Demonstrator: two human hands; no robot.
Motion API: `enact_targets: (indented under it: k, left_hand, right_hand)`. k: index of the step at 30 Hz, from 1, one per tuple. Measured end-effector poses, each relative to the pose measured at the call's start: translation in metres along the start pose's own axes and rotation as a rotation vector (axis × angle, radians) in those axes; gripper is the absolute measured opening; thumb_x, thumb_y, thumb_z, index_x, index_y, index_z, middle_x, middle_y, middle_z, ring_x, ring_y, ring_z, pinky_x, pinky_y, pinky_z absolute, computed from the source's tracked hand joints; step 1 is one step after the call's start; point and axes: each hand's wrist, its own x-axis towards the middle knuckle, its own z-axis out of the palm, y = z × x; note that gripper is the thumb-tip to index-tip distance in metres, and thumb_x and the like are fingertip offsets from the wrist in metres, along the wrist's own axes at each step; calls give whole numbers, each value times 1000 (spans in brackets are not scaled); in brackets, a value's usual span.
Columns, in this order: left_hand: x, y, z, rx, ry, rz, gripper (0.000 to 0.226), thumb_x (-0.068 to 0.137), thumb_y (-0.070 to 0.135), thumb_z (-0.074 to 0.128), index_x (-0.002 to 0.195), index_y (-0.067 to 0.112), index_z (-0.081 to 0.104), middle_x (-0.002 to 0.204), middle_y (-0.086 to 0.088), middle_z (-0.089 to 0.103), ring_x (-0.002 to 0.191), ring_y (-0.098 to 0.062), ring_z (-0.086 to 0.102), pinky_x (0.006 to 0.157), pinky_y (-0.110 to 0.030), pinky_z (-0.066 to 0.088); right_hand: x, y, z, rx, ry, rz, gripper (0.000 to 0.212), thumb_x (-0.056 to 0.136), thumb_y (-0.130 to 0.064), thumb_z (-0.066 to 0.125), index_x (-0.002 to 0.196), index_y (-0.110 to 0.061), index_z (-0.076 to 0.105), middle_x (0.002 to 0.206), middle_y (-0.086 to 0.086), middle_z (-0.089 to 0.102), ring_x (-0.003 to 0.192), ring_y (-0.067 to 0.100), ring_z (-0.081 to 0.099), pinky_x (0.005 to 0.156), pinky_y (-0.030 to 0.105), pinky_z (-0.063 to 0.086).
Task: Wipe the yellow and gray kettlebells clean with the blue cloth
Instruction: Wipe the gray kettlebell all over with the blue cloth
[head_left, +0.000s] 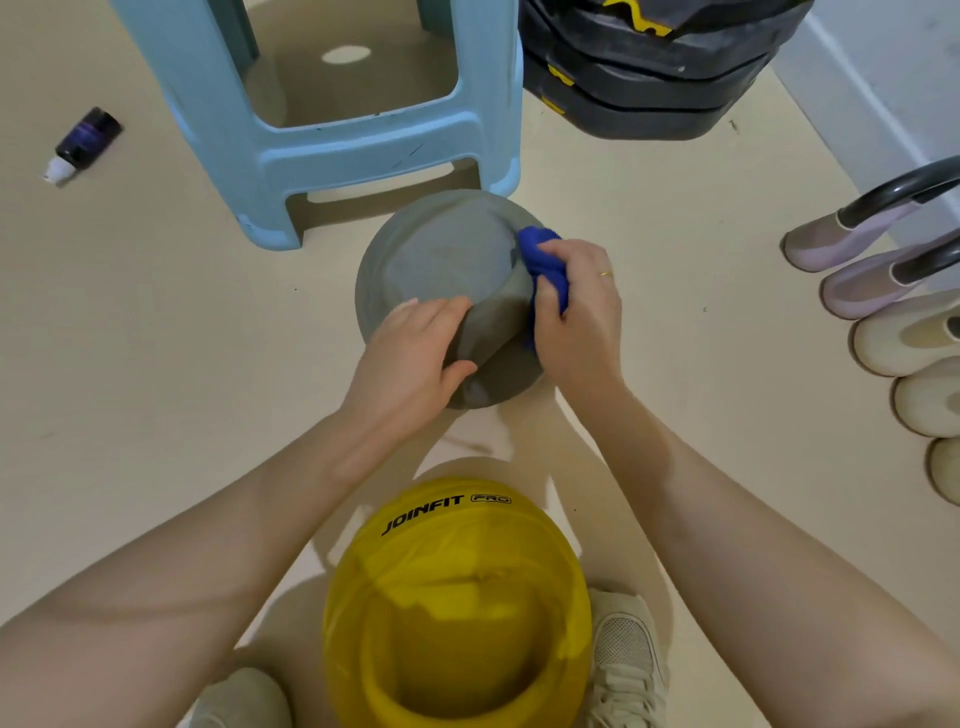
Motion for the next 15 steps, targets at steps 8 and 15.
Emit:
enact_targets:
  k: [8,15]
  left_hand:
    - [-5,-4,-10,-81,-68,-28,45,82,19,62,126,19,52,115,-4,63,105,-25,57,85,-34,44]
    - [45,36,-11,-125,-205,-292,50,89,48,46,130,21,44,117,-2,57,101,-21,55,84,-39,50]
  right_hand:
    - [-37,-23,-11,77,-275,-159,24,71,-8,43,86,-5,61,87,1,58,79,10,51,74,15,39]
    - [-3,0,-65,166,16,289,22,61,-6,33,67,-22,46,69,-8,50,67,13,46,61,25,38]
